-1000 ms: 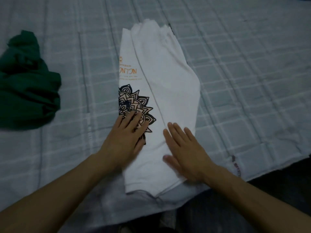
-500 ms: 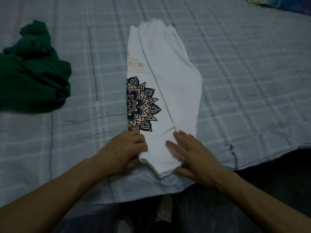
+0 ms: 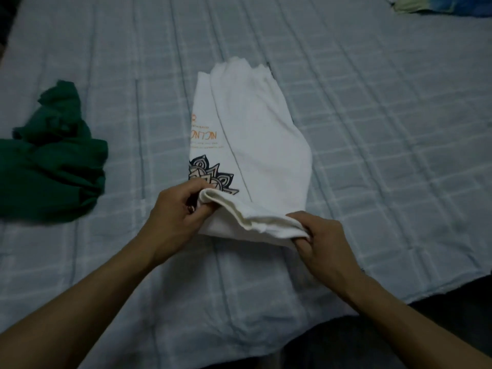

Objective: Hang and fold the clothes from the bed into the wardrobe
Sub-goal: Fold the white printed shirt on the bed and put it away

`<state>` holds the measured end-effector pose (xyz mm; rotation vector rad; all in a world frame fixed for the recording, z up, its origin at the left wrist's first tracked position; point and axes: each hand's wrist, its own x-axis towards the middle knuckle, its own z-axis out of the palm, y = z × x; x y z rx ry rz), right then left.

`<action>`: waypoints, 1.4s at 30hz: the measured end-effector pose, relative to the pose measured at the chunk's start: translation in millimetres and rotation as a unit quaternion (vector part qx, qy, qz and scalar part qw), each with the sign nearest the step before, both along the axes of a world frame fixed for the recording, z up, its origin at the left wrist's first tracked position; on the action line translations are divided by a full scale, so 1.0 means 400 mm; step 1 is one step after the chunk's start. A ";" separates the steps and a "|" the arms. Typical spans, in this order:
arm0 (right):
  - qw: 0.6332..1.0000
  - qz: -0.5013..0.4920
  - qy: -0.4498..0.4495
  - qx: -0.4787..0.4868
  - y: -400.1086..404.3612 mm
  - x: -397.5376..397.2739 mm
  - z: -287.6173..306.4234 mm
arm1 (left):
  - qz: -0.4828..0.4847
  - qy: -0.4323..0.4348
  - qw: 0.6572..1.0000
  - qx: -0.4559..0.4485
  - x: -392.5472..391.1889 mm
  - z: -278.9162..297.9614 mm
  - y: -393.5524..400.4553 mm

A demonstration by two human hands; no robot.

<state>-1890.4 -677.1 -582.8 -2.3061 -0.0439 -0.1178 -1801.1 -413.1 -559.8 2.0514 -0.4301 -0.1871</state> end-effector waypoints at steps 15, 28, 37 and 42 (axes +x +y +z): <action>0.984 -0.006 0.052 0.171 -0.124 0.529 0.136 | 0.184 0.055 0.974 -0.120 0.421 0.101 -0.102; 0.975 -0.046 0.141 0.165 -0.139 1.083 0.073 | 0.275 0.143 0.938 -0.156 0.915 -0.014 -0.130; 0.983 -0.017 0.045 -0.175 -0.075 1.034 -0.044 | 0.191 -0.071 0.965 0.162 0.893 -0.180 -0.153; 0.927 0.106 0.054 -0.356 -0.034 0.916 -0.150 | -0.024 -0.136 0.924 0.356 0.825 -0.255 -0.175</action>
